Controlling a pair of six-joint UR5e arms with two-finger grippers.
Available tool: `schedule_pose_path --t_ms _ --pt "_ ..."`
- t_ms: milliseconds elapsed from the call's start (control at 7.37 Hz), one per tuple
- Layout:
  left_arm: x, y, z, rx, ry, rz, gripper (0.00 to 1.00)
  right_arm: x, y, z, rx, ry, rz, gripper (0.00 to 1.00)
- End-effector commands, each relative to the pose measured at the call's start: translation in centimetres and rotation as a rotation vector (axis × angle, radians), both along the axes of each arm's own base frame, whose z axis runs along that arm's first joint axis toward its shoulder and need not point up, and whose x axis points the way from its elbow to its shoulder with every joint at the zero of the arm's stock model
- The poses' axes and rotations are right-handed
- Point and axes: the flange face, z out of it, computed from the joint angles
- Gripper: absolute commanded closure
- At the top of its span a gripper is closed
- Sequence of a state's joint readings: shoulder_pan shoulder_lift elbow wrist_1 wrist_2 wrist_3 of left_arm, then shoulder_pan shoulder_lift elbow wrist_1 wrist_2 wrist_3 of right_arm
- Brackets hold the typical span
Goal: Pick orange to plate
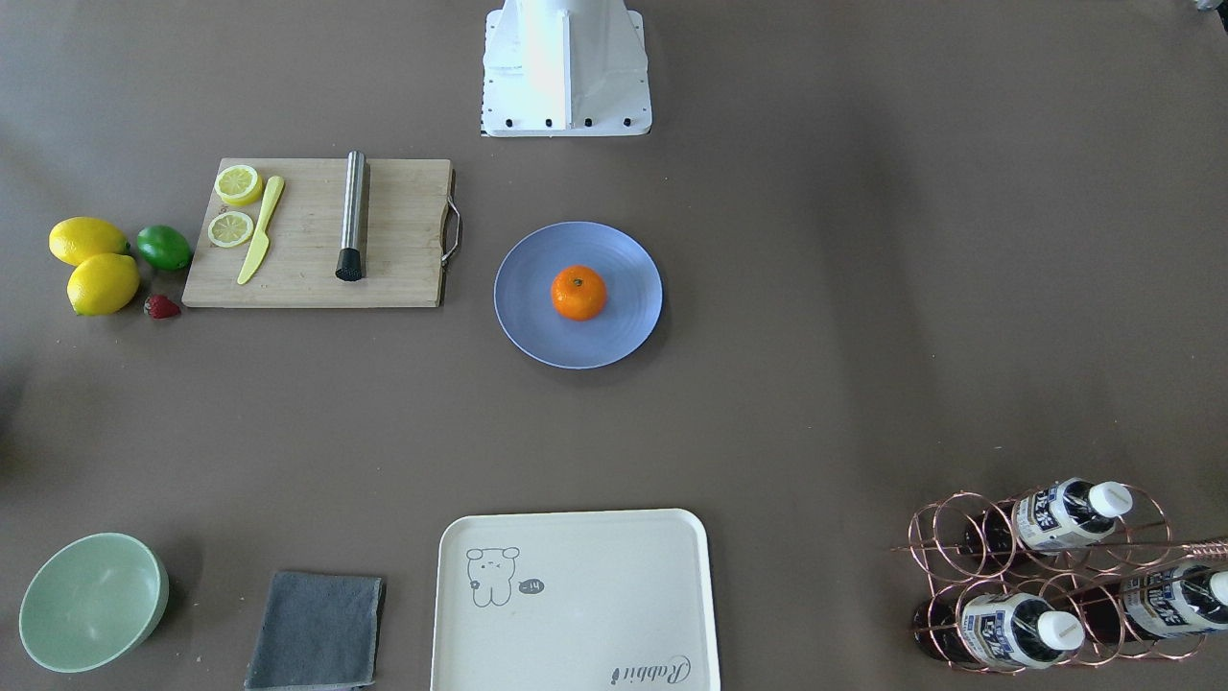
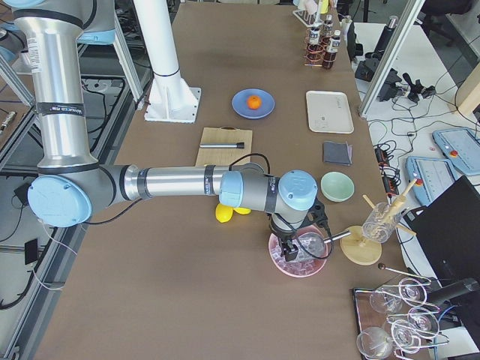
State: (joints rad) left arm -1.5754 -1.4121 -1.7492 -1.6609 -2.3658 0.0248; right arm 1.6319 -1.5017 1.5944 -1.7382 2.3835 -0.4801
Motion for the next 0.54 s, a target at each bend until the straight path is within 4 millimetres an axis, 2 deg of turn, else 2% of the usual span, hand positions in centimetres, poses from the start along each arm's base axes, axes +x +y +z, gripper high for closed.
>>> schedule_pose_path --t_ms 0,136,407 --pt "0.0 0.0 0.7 0.008 -0.001 0.001 0.02 0.0 0.0 -0.2 0.004 0.000 0.000 0.00" --pt "0.0 -0.3 0.5 0.032 0.002 0.002 0.02 0.0 1.0 0.5 -0.005 -0.001 -0.003 0.00" --pt "0.0 0.2 -0.1 0.042 0.003 -0.006 0.02 0.0 2.7 -0.2 0.006 0.000 0.003 0.00"
